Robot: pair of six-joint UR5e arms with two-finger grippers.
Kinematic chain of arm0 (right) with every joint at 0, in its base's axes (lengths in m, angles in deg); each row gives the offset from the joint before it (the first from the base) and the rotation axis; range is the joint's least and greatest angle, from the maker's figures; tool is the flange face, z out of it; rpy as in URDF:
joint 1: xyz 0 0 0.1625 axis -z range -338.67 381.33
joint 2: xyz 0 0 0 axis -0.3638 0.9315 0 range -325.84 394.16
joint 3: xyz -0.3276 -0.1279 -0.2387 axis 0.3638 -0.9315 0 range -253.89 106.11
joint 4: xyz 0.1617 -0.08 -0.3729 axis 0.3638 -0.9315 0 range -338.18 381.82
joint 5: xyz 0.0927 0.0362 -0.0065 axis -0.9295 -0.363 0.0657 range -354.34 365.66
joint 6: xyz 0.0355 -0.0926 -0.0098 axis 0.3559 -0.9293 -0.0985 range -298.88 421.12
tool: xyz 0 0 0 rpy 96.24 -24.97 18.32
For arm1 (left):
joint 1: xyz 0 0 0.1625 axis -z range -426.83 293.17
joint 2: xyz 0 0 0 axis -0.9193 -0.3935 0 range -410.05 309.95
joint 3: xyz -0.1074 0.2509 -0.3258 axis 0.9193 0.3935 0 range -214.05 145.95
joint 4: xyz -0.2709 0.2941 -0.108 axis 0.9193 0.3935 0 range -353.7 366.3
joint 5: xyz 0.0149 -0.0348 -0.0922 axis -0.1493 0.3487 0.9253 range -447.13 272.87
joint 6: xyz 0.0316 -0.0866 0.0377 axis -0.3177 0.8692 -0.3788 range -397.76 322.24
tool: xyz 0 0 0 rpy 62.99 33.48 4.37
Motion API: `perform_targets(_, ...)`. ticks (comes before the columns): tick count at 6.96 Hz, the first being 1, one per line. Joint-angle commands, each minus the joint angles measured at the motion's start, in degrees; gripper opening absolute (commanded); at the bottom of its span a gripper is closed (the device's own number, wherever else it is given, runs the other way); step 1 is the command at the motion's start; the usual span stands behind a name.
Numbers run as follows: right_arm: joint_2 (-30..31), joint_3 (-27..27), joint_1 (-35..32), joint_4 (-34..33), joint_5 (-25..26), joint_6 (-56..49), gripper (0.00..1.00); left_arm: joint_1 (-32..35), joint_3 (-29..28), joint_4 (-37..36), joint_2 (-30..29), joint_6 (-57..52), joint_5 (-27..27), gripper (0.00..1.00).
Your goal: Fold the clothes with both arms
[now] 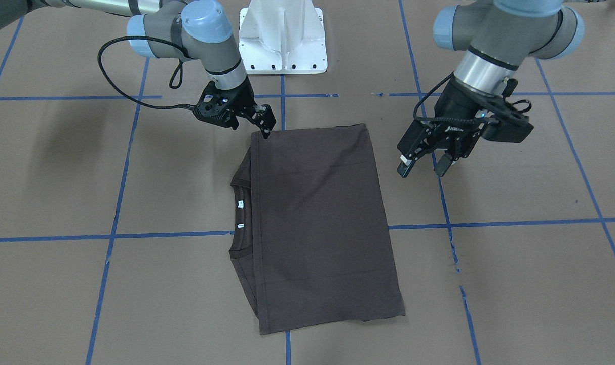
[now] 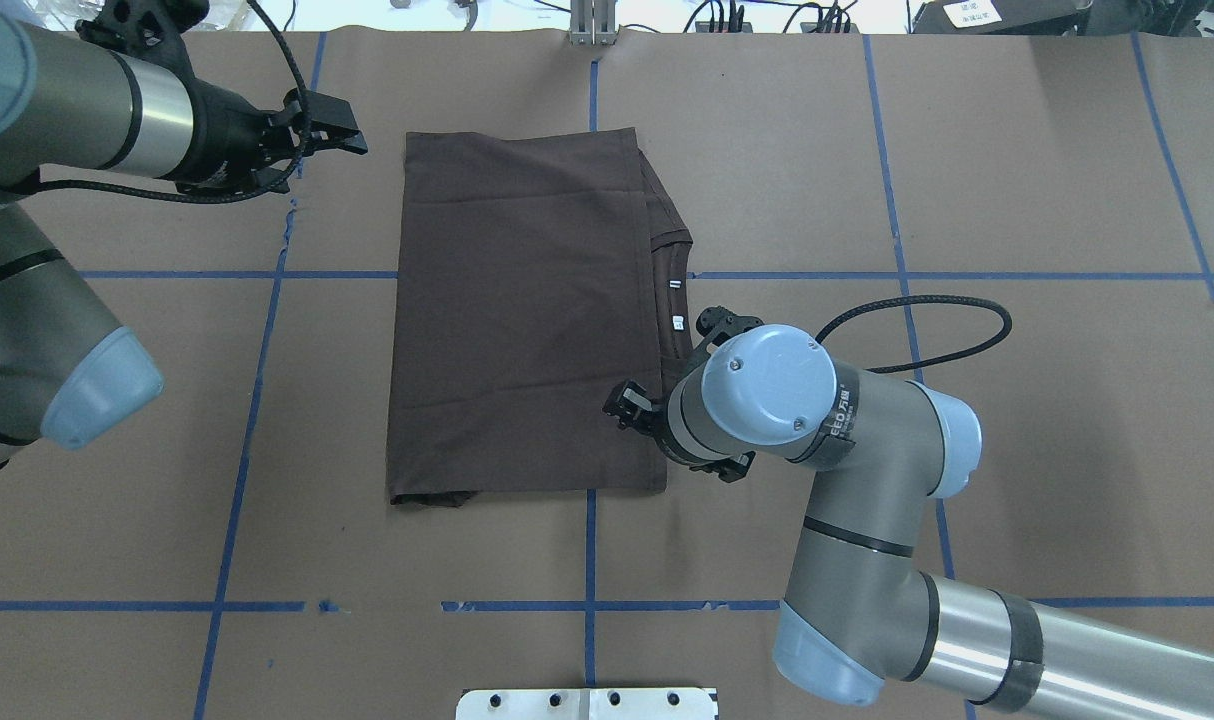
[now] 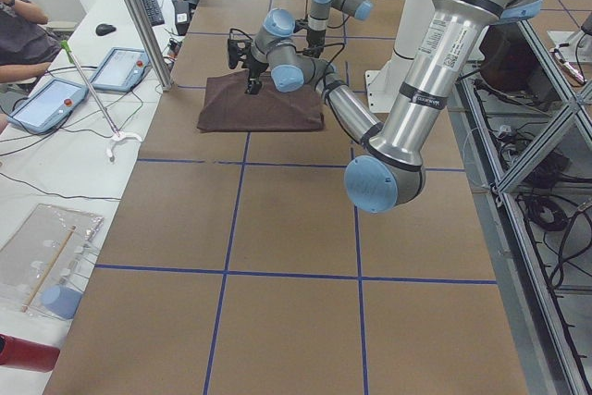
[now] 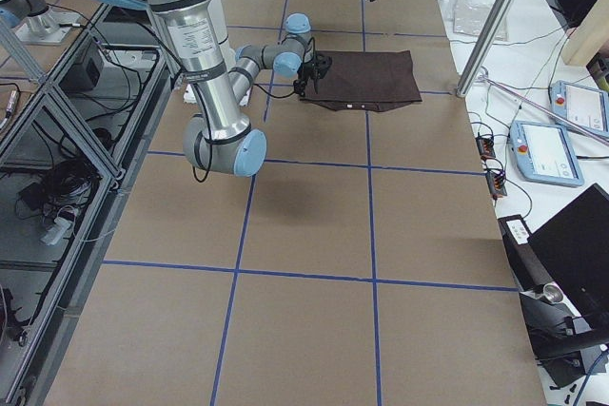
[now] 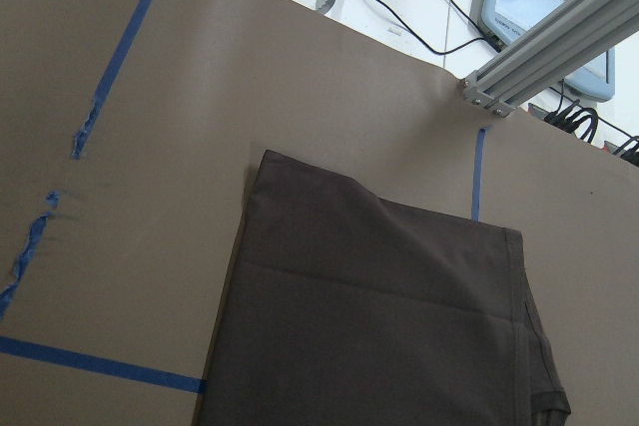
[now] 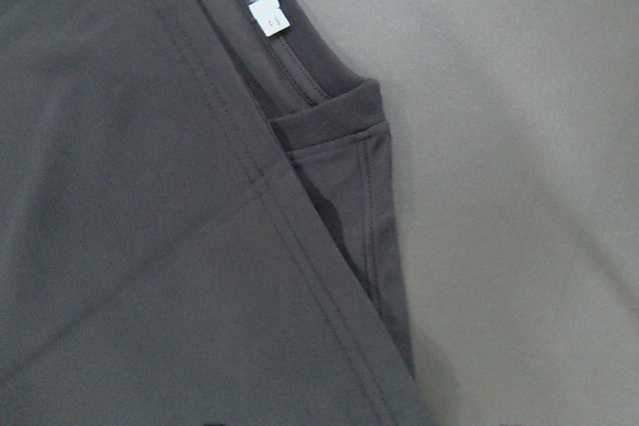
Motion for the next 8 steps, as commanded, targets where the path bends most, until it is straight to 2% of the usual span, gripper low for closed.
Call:
perform_targets(1,-3.92,-4.69,0.04,-0.03,0.40,10.55,0.77,-0.05,1.96,0.05,1.74,0.04,-0.20,1.00)
perform_targets(8,-4.73,-8.22,0.30,-0.21,0.41,10.14,0.77,-0.05,1.60,0.05,2.00,0.13,-0.46,1.00)
